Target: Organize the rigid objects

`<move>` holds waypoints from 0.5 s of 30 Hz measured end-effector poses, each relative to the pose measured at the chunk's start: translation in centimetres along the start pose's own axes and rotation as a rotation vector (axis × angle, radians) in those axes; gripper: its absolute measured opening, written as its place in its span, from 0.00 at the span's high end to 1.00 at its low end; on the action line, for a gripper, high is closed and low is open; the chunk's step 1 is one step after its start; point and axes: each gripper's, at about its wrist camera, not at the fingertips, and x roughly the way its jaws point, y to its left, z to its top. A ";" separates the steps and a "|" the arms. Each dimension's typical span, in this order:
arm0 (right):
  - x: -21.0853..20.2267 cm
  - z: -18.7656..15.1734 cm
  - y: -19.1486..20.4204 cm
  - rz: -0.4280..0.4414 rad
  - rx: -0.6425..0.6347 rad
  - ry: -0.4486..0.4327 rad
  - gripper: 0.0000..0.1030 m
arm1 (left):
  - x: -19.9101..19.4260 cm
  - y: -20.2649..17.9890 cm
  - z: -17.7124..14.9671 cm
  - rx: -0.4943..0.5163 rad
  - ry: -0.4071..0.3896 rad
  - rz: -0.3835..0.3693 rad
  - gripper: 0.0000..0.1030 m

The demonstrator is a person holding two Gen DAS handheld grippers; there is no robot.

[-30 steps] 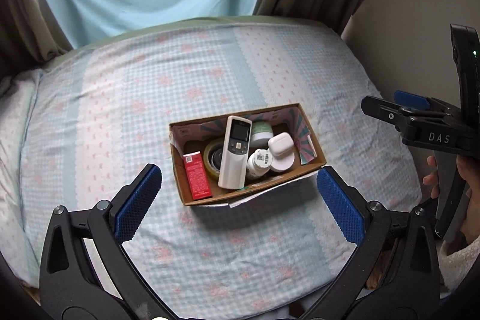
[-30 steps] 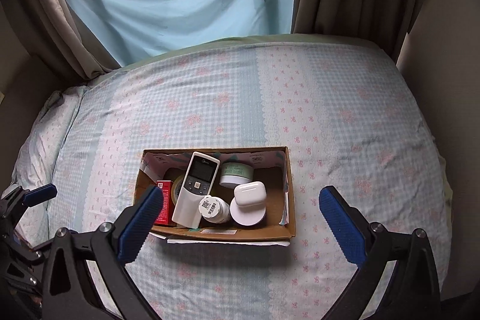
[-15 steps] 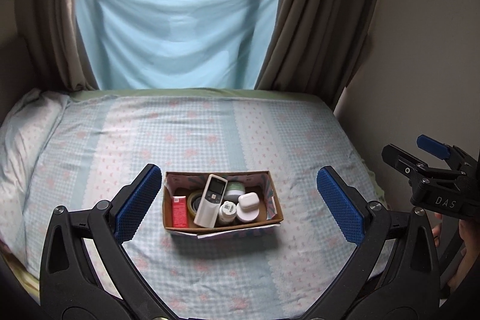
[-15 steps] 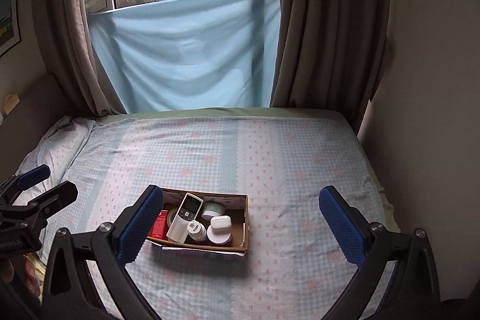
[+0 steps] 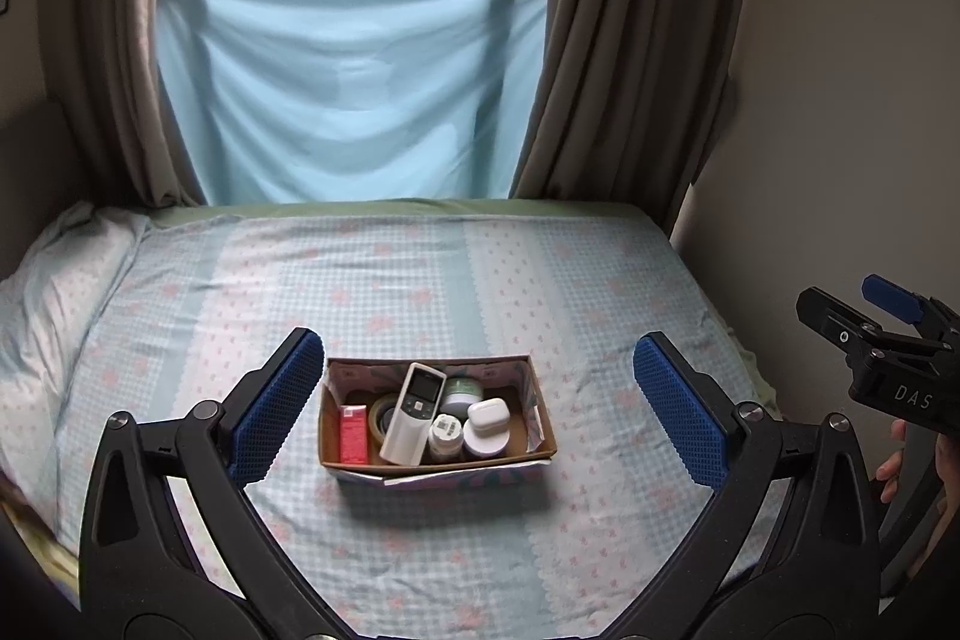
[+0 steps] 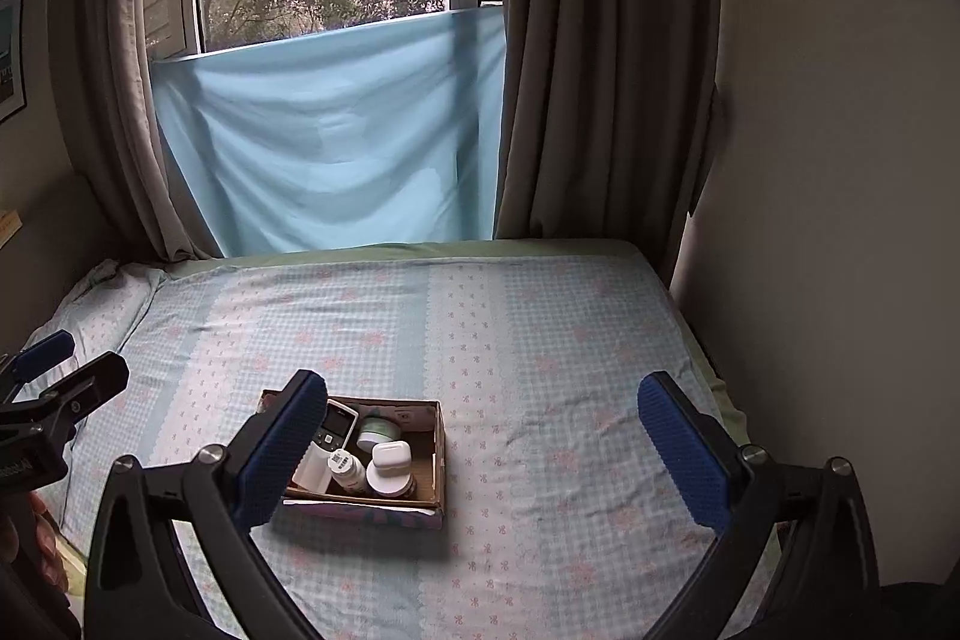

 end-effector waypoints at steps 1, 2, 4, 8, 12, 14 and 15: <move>-0.1 -0.1 -0.2 0.000 0.001 -0.004 0.00 | 0.0 -0.1 0.0 0.001 0.000 0.003 0.00; -0.2 -0.1 -0.3 0.000 0.002 -0.007 0.00 | 0.0 -0.2 -0.1 0.001 0.002 0.002 0.00; -0.3 -0.2 -0.4 -0.001 0.001 -0.010 0.00 | 0.1 -0.3 -0.1 -0.001 0.006 0.004 0.00; -0.5 -0.2 -0.8 0.007 0.002 -0.013 0.00 | 0.1 -0.7 -0.2 0.002 0.005 0.011 0.00; -0.6 -0.3 -1.0 0.014 0.002 -0.018 0.00 | 0.0 -1.1 -0.3 0.006 0.000 0.017 0.00; -0.6 -0.3 -1.1 0.017 -0.001 -0.020 0.00 | -0.1 -1.2 -0.3 0.005 0.000 0.021 0.00; -0.7 -0.2 -1.1 0.018 -0.002 -0.021 0.00 | -0.1 -1.2 -0.3 0.003 -0.001 0.023 0.00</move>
